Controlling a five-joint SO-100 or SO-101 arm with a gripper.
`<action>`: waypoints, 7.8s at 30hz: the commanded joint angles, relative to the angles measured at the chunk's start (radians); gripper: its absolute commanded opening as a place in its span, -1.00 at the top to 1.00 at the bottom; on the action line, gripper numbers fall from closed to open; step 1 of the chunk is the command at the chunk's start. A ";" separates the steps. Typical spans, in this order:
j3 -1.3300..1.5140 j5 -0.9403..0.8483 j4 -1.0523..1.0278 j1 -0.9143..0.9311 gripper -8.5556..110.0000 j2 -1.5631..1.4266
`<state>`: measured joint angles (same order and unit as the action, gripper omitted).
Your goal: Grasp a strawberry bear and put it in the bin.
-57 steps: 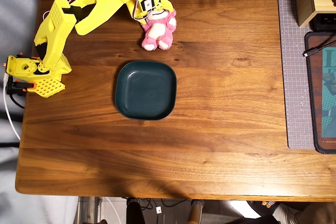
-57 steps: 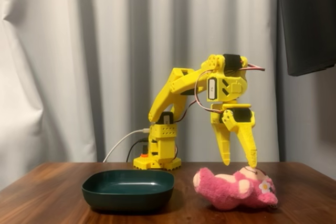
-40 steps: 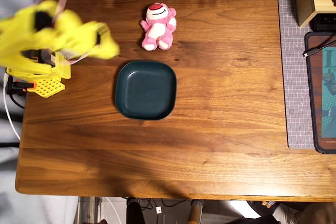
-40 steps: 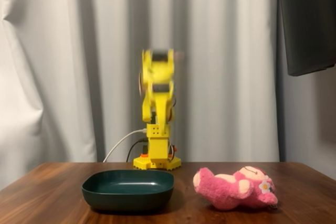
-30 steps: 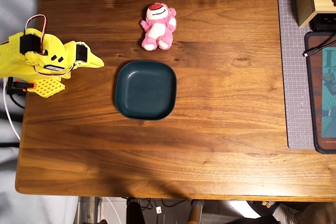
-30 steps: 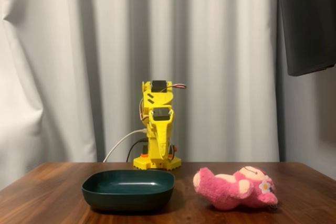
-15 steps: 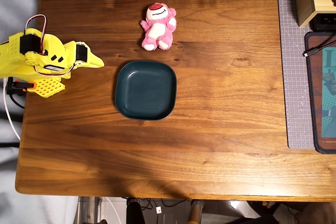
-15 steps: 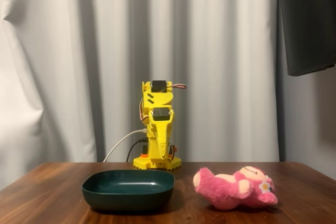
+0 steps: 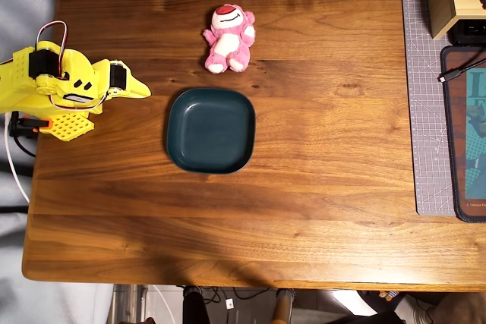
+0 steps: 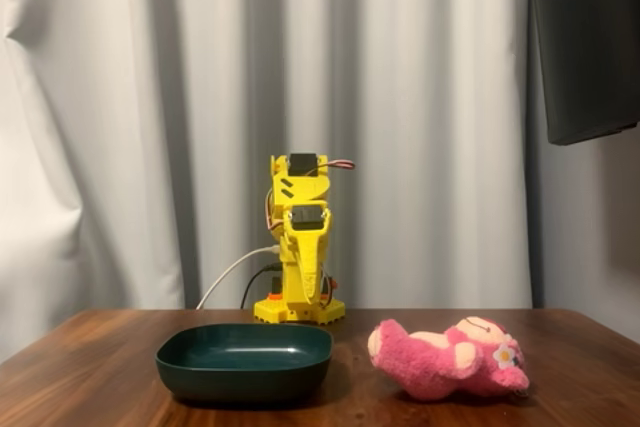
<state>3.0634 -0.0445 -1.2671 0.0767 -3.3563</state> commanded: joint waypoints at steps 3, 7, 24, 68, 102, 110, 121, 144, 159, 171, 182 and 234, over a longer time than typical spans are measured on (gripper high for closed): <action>-0.006 0.006 0.011 -0.012 0.86 -0.026; -0.006 0.003 0.011 -0.009 0.86 -0.026; -0.006 -0.008 0.012 0.015 0.84 -0.026; -1.905 0.161 -0.224 0.333 0.32 1.971; -2.232 0.169 -0.365 0.368 0.26 2.434; -2.313 0.184 -0.383 0.425 0.26 2.505; -2.379 0.186 -0.383 0.357 0.27 2.609; -2.781 0.169 -0.529 0.247 0.86 2.485; -2.619 0.126 -0.529 -0.015 0.86 2.072; -2.189 -0.041 -0.526 -0.189 0.86 1.917; -1.963 -0.067 -0.451 -0.196 0.86 1.829; -0.773 -0.109 -0.091 -0.057 0.73 0.259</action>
<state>1.8270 -0.1442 -1.5064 0.0123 -2.7013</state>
